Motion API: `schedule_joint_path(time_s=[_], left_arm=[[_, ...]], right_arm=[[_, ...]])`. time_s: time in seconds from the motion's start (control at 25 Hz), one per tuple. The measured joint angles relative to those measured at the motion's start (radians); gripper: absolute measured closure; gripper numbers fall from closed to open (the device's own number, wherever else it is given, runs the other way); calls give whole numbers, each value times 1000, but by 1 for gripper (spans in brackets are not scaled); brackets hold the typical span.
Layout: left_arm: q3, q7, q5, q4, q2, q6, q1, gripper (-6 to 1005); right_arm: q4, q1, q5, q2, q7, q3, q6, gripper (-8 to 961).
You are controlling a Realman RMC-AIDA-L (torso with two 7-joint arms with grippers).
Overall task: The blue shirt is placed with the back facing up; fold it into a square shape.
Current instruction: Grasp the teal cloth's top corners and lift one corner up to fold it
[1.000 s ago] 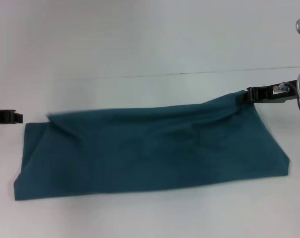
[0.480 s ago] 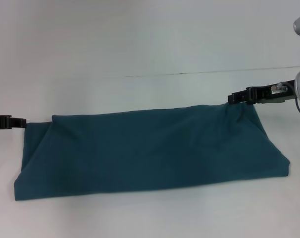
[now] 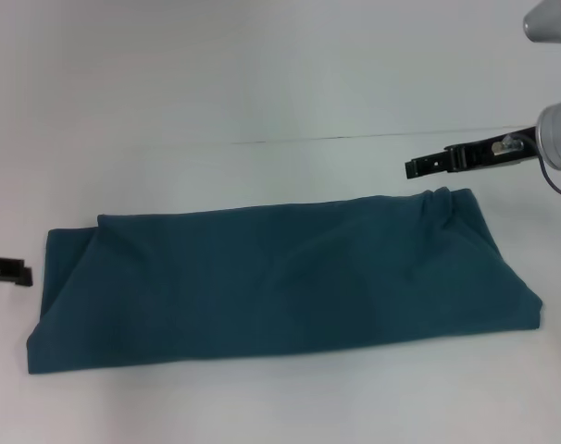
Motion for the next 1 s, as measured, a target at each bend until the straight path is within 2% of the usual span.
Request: schedule_joint_path(time_s=[0.12, 0.4, 0.64, 1.0], left_arm=[[-10, -59, 3, 12, 7, 67, 16, 75], [-65, -129, -2, -16, 3, 132, 28, 51], [-79, -138, -1, -94, 6, 103, 22, 51], [-79, -137, -5, -147, 0, 69, 12, 52]], right_arm=[[-15, 8, -11, 0, 0, -23, 0, 36], [-50, 18, -78, 16, -7, -37, 3, 22], [-51, 18, -89, 24, -9, -46, 4, 23], [-54, 11, -90, 28, -9, -50, 1, 24]])
